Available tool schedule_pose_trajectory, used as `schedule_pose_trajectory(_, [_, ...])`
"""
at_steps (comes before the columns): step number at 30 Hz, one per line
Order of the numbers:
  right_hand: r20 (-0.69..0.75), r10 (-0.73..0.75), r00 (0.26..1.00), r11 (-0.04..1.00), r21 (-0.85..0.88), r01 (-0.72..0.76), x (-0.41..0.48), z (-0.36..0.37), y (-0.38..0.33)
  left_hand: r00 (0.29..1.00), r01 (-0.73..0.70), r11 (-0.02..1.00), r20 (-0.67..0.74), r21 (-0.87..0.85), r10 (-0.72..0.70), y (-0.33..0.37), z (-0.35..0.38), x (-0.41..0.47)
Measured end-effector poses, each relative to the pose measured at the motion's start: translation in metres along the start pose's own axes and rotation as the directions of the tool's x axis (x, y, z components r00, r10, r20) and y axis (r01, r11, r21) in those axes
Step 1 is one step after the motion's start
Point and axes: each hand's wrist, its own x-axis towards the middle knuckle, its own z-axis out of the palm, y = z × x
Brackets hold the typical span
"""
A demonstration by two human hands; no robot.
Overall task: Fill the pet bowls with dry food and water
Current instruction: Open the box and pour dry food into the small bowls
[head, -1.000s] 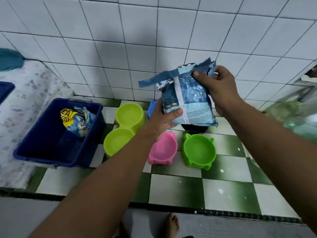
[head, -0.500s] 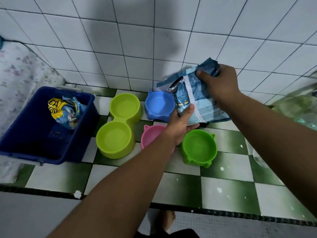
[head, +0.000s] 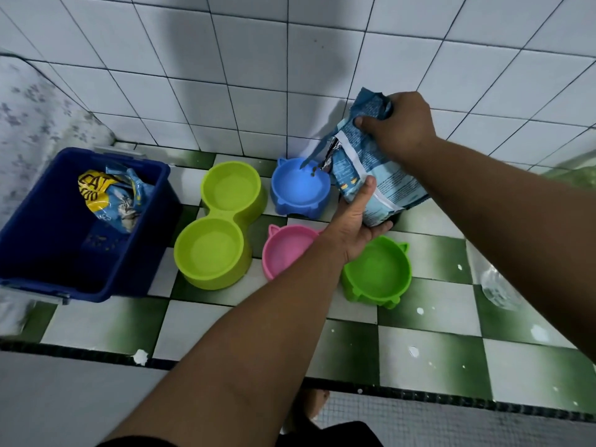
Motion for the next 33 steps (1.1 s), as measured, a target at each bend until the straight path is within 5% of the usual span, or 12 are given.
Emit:
schedule_pose_trajectory(21, [0.104, -0.059, 0.993, 0.974, -0.213, 0.080, 0.020, 0.015, -0.008, 0.991, 0.020, 0.999, 0.132, -0.030, -0.016, -0.003, 0.001, 0.007])
schedule_pose_trajectory(33, [0.169, -0.161, 0.972, 0.944, -0.260, 0.201, 0.030, 0.023, -0.011, 0.999, 0.032, 0.999, -0.023, 0.004, -0.032, 0.000, 0.015, 0.005])
